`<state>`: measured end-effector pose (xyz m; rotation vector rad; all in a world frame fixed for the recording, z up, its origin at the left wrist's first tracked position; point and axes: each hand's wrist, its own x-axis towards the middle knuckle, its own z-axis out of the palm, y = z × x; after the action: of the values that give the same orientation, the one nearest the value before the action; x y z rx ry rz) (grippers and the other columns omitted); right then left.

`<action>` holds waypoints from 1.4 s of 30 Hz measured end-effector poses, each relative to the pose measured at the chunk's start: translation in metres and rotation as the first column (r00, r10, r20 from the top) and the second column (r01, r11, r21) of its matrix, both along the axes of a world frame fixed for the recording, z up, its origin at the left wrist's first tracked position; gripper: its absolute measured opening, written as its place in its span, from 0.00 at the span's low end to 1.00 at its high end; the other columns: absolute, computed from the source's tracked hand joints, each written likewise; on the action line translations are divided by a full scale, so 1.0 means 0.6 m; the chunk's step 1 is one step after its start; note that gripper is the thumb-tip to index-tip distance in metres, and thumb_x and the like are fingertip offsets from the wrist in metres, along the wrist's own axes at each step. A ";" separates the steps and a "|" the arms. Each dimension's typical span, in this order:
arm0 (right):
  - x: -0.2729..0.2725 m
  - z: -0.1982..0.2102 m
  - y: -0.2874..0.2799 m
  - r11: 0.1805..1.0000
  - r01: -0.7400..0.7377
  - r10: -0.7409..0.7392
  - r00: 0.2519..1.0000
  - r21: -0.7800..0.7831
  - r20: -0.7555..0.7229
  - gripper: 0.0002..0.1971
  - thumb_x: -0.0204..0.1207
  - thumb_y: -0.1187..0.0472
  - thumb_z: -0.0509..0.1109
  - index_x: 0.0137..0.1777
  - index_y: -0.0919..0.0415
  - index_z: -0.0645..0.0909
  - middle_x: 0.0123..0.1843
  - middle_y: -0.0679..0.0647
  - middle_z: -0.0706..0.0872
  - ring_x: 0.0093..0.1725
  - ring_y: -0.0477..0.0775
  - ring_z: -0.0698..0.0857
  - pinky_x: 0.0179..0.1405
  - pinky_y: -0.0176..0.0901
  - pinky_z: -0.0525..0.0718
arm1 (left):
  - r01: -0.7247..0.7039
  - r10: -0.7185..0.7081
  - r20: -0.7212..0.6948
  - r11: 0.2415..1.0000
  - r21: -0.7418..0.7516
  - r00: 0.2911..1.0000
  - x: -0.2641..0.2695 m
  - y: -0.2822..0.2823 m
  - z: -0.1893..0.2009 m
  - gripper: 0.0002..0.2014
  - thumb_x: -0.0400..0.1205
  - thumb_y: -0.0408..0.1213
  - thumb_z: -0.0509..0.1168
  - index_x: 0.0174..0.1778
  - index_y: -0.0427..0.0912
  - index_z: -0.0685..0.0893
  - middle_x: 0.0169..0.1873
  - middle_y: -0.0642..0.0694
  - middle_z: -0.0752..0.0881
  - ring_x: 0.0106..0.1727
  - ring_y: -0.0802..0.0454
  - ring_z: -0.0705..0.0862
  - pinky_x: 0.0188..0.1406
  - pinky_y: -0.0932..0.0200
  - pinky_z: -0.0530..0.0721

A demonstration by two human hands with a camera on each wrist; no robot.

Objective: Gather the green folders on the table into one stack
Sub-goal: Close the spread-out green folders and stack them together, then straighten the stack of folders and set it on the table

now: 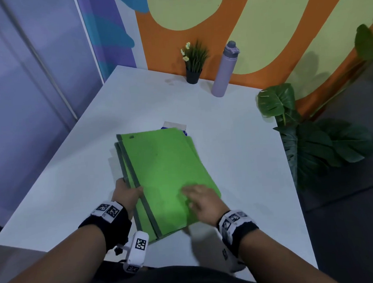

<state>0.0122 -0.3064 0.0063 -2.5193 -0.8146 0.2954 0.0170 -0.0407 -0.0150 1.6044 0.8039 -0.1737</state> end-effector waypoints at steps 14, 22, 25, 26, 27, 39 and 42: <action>0.069 0.133 -0.054 0.232 0.708 -0.344 0.701 0.667 -0.625 0.34 0.64 0.89 0.64 0.65 0.56 0.74 0.52 0.51 0.88 0.48 0.44 0.88 0.43 0.38 0.85 | 0.270 -0.180 0.453 0.952 -0.142 0.873 0.012 -0.011 0.159 0.34 0.75 0.11 0.63 0.57 0.60 0.79 0.55 0.48 0.88 0.61 0.42 0.85 0.60 0.41 0.84; 0.056 0.141 -0.024 0.185 0.715 -0.269 0.697 0.674 -0.665 0.37 0.55 0.90 0.62 0.66 0.65 0.75 0.48 0.59 0.88 0.43 0.52 0.89 0.36 0.43 0.86 | 0.158 -0.034 0.510 0.967 -0.202 0.860 0.006 -0.024 0.165 0.40 0.57 0.06 0.64 0.50 0.58 0.85 0.43 0.50 0.91 0.48 0.42 0.89 0.46 0.40 0.89; 0.053 0.151 -0.015 0.149 0.699 -0.273 0.709 0.700 -0.650 0.34 0.53 0.86 0.63 0.60 0.63 0.78 0.43 0.55 0.89 0.40 0.53 0.88 0.34 0.44 0.85 | 0.128 0.004 0.540 0.970 -0.208 0.842 0.012 -0.031 0.183 0.34 0.53 0.14 0.63 0.47 0.54 0.83 0.34 0.56 0.91 0.37 0.52 0.89 0.32 0.56 0.88; 0.052 0.155 -0.015 0.151 0.685 -0.275 0.721 0.712 -0.636 0.33 0.51 0.84 0.64 0.59 0.63 0.79 0.42 0.55 0.89 0.40 0.53 0.88 0.34 0.45 0.85 | 0.126 0.004 0.546 0.972 -0.200 0.838 0.013 -0.030 0.190 0.34 0.53 0.15 0.63 0.48 0.53 0.82 0.33 0.57 0.91 0.36 0.54 0.88 0.30 0.59 0.87; 0.051 0.159 -0.015 0.156 0.670 -0.279 0.735 0.726 -0.618 0.33 0.50 0.81 0.64 0.59 0.63 0.79 0.42 0.56 0.88 0.40 0.54 0.87 0.34 0.45 0.85 | 0.126 0.001 0.557 0.974 -0.189 0.831 0.014 -0.029 0.196 0.34 0.52 0.15 0.63 0.50 0.52 0.81 0.32 0.58 0.90 0.34 0.57 0.88 0.28 0.61 0.86; 0.067 0.210 -0.019 0.310 0.426 -0.396 0.871 0.850 -0.292 0.35 0.55 0.70 0.66 0.64 0.46 0.75 0.60 0.62 0.80 0.53 0.65 0.79 0.54 0.60 0.77 | 0.171 -0.097 0.669 0.984 -0.047 0.737 0.008 -0.023 0.230 0.31 0.58 0.37 0.82 0.52 0.63 0.78 0.50 0.55 0.90 0.55 0.49 0.89 0.57 0.46 0.86; 0.065 0.200 -0.008 0.243 0.446 -0.438 0.843 0.862 -0.313 0.28 0.56 0.70 0.64 0.58 0.47 0.74 0.50 0.59 0.78 0.45 0.58 0.76 0.46 0.57 0.76 | 0.139 -0.091 0.663 0.990 -0.020 0.743 0.007 -0.023 0.221 0.27 0.62 0.34 0.80 0.52 0.61 0.79 0.48 0.58 0.91 0.52 0.56 0.89 0.54 0.54 0.87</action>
<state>0.0511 -0.3110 0.1265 -1.4974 -0.0771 -0.3112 0.0209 -0.0543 0.1176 1.4987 0.1361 0.2779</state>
